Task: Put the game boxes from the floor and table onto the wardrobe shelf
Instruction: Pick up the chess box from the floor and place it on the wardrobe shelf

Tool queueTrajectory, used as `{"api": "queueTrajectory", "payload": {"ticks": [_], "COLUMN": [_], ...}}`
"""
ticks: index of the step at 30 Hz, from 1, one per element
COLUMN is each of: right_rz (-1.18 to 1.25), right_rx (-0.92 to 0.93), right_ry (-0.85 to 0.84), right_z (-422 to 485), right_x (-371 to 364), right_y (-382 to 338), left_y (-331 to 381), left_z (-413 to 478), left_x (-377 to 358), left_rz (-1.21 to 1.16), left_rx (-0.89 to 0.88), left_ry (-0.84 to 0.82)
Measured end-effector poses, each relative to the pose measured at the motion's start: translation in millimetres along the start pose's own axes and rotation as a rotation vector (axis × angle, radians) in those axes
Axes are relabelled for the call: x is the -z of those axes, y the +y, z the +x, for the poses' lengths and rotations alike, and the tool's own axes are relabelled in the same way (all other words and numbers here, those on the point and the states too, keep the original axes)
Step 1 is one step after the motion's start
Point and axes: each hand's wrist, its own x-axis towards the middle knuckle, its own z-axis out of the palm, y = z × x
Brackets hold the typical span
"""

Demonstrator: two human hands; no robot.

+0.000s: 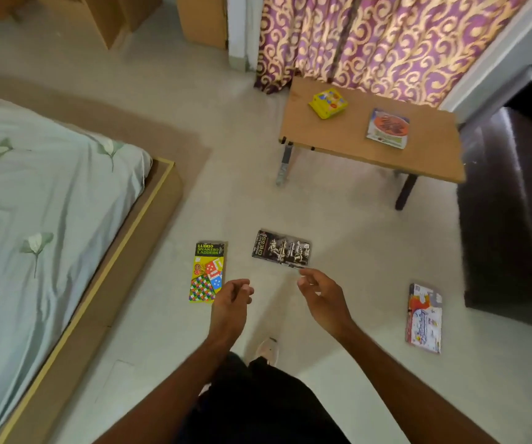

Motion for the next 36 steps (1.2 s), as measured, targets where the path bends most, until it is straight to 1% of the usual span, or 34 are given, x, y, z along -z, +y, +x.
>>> {"api": "queueTrajectory", "payload": {"ticks": [5,8,13,16,18,19,22,24,28,30,31,33,35,36], "right_rz": [-0.167,-0.247,-0.452,-0.608,-0.683,-0.711,-0.775,-0.875,-1.056,-1.034,-0.993,-0.9,-0.773,-0.713], "right_rx": [0.029,0.056,0.064,0.012,-0.003,-0.002,-0.044,-0.055,0.006,0.023,0.039,0.067,0.028,0.011], "right_ry": [-0.129,-0.208,-0.392,-0.584,-0.688,-0.736,-0.865,-0.901,-0.881,-0.879,-0.892,-0.912,-0.892,-0.875], "right_z": [144.8,240.6,385.4,471.1,524.3,552.9,637.2,680.4,742.2,760.2,765.7,769.3,771.4,769.3], "right_x": [9.6,-1.2,-38.7,-67.0,-82.9,-92.8,-127.3,-142.3,-167.9,-182.0,-188.9,-198.8,-203.5,-201.4], "right_y": [-20.0,-14.5,22.3,76.0,118.4,143.1,228.8,283.0,382.8,423.2,437.1,452.4,453.3,444.5], "left_y": [18.8,15.5,-23.2,-59.4,-94.4,-121.3,-210.0,-245.1,-323.6,-358.9,-375.9,-398.4,-412.6,-398.8], "left_z": [105.5,185.2,315.4,386.5,426.9,449.4,513.7,546.3,598.1,616.7,627.1,641.5,650.1,646.5], "left_x": [-36.5,-65.1,-124.9,-168.6,-197.5,-214.7,-268.3,-296.1,-342.3,-361.4,-368.9,-375.3,-380.1,-377.3], "left_rz": [-0.07,-0.101,-0.11,-0.108,-0.147,-0.159,-0.09,-0.124,-0.321,-0.429,-0.467,-0.506,-0.586,-0.61], "left_rx": [0.11,0.194,0.37,0.495,0.574,0.607,0.719,0.791,0.95,1.016,1.017,0.998,0.929,0.902], "left_ry": [0.132,0.185,0.276,0.316,0.286,0.276,0.245,0.265,0.395,0.481,0.535,0.638,0.709,0.714]}}
